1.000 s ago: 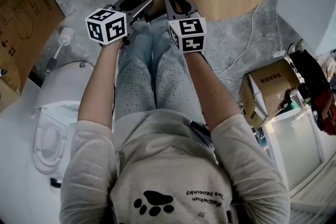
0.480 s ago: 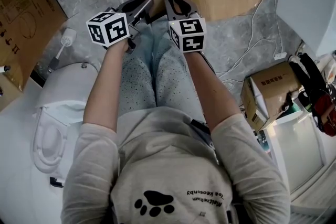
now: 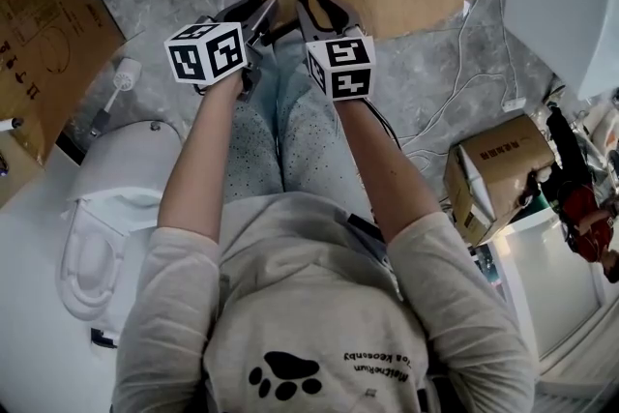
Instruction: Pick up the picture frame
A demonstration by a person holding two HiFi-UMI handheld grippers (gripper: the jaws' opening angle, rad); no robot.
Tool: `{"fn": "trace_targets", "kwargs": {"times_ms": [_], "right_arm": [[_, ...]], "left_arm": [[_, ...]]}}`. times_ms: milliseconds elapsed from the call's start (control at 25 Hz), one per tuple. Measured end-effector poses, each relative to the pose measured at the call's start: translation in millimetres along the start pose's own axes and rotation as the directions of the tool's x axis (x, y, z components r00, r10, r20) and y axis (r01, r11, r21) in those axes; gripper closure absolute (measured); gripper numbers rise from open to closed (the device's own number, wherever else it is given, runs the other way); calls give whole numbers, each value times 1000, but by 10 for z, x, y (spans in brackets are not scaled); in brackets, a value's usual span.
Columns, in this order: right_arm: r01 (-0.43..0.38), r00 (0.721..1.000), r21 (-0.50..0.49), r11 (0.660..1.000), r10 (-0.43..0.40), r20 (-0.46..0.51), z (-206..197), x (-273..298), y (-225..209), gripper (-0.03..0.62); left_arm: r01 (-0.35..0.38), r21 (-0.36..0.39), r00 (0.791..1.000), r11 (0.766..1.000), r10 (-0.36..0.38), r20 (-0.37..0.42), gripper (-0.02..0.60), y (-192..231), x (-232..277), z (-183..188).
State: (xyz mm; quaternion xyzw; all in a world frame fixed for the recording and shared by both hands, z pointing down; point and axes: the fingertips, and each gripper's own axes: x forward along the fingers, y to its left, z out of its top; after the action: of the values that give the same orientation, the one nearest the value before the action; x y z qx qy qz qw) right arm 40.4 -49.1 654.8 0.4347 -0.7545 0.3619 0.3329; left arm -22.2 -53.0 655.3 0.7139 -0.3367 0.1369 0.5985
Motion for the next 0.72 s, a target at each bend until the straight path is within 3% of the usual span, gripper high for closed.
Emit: {"fn": "trace_targets", "kwargs": {"times_ms": [320,720], "right_arm": [[-2,996,-3,1000,3,94,401,-342,3,493],[73,983,6,997,-73,171,757,-888,-159,582]], "left_arm": [[-71,84,997,994,73,-23,537,-188,20,25],[-104,175,995,979,103,16,540,-629,-109,292]]}}
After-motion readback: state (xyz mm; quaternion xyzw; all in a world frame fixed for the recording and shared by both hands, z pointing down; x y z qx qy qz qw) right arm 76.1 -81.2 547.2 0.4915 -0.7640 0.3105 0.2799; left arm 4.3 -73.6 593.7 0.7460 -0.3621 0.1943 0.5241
